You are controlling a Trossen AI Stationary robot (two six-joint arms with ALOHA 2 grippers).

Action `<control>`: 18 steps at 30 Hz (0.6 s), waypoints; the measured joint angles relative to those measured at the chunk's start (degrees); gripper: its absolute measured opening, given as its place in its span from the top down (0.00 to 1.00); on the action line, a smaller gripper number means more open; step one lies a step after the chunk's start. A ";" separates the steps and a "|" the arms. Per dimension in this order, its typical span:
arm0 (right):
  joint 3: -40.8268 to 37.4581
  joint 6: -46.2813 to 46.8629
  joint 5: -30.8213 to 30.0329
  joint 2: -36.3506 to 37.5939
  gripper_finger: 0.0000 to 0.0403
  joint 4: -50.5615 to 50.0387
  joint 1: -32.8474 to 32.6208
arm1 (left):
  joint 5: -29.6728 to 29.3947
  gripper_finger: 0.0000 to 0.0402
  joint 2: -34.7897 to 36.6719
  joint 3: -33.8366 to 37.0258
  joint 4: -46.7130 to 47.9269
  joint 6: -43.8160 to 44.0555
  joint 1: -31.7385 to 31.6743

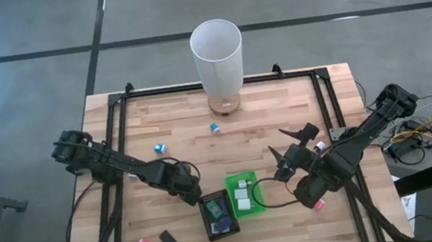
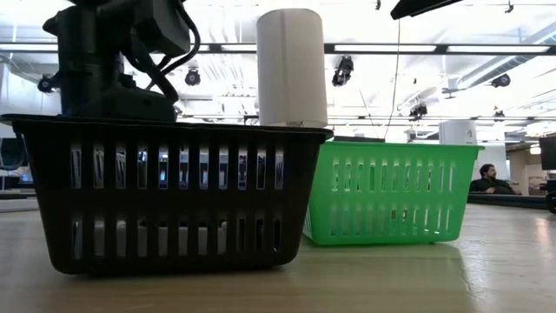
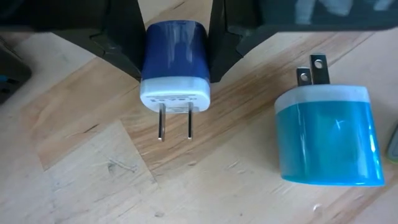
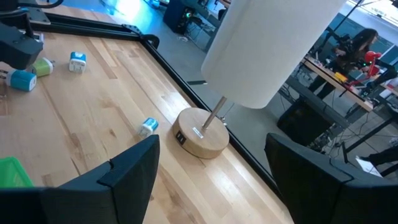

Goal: Pick & Place Office items
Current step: Put the purple charger adapter into the green bin

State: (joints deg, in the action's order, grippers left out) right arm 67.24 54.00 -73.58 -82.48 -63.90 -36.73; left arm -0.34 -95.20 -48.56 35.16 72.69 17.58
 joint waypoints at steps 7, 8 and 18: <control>0.00 -0.24 0.00 0.00 0.29 0.00 0.02 | 0.54 0.67 0.00 0.05 0.00 -2.21 0.00; 0.00 -0.24 0.00 0.00 0.29 -0.01 0.02 | 0.67 0.67 0.00 0.05 -0.01 -2.86 -0.05; -0.02 -1.39 -0.41 0.00 0.29 -0.02 0.01 | 4.54 0.67 0.55 -2.40 -1.11 -8.64 -1.30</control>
State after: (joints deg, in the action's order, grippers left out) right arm 67.22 52.61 -73.99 -82.48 -63.92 -36.72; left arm 4.19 -94.64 -50.96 34.05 64.04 16.28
